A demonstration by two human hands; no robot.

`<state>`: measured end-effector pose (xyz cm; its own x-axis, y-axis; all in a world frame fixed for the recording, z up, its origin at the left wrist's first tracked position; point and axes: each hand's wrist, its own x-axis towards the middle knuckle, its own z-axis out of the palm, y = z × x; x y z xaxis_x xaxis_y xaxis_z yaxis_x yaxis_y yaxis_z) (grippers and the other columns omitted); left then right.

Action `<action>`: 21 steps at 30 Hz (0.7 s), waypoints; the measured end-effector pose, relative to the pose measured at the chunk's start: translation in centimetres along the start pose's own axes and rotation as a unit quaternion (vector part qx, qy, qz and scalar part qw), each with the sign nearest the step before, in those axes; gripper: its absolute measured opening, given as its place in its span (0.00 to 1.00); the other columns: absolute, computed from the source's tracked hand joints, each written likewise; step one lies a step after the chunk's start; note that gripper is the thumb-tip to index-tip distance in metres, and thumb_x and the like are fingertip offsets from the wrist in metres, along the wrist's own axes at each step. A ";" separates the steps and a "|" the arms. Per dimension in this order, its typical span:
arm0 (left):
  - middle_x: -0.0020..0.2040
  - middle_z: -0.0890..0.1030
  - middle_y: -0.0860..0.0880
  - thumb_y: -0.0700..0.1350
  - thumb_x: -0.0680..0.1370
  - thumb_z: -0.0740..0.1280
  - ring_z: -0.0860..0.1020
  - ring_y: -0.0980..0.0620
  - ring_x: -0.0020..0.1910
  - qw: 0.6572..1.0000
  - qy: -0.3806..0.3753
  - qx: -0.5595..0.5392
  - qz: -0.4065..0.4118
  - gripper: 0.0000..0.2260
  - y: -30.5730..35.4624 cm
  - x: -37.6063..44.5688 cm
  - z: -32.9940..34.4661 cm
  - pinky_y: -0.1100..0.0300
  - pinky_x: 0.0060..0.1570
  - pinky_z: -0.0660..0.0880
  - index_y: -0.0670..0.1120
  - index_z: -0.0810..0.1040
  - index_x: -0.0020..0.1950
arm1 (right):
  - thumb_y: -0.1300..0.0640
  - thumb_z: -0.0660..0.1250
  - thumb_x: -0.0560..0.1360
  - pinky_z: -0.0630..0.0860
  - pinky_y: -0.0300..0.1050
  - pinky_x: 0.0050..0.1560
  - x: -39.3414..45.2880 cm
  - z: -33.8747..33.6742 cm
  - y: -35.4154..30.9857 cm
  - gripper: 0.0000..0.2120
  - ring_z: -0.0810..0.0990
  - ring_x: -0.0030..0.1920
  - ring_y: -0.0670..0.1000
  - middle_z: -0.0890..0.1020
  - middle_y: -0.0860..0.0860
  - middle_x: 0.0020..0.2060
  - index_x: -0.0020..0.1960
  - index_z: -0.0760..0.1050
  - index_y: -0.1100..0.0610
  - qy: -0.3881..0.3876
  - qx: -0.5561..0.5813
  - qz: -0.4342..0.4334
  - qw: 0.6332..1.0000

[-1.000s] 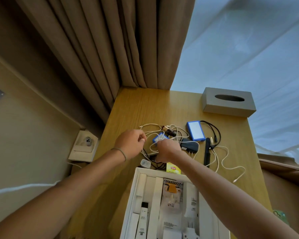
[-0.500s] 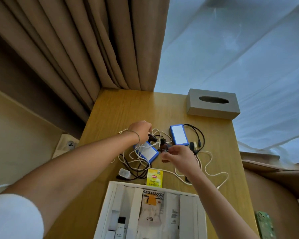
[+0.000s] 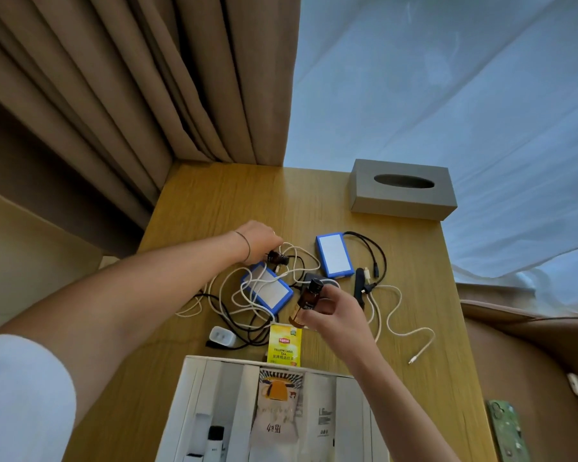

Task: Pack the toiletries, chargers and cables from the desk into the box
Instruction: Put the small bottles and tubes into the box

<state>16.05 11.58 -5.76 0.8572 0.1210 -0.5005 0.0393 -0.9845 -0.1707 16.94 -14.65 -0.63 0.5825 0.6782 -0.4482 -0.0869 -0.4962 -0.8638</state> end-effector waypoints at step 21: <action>0.43 0.84 0.48 0.48 0.74 0.73 0.82 0.49 0.43 0.763 0.221 -0.597 -0.112 0.08 2.4 -17.5 0.4 0.52 0.42 0.80 0.48 0.81 0.50 | 0.61 0.68 0.79 0.83 0.45 0.47 -10.2 9.2 0.2 0.08 0.86 0.49 0.55 0.88 0.55 0.47 0.56 0.82 0.55 -0.055 0.117 0.053 0.990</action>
<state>0.91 7.18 2.24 0.8399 0.5077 -0.1916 0.4232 -0.3917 0.8170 3.51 -16.68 1.68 0.4690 0.6901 -0.5513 -0.3350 -0.4385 -0.8339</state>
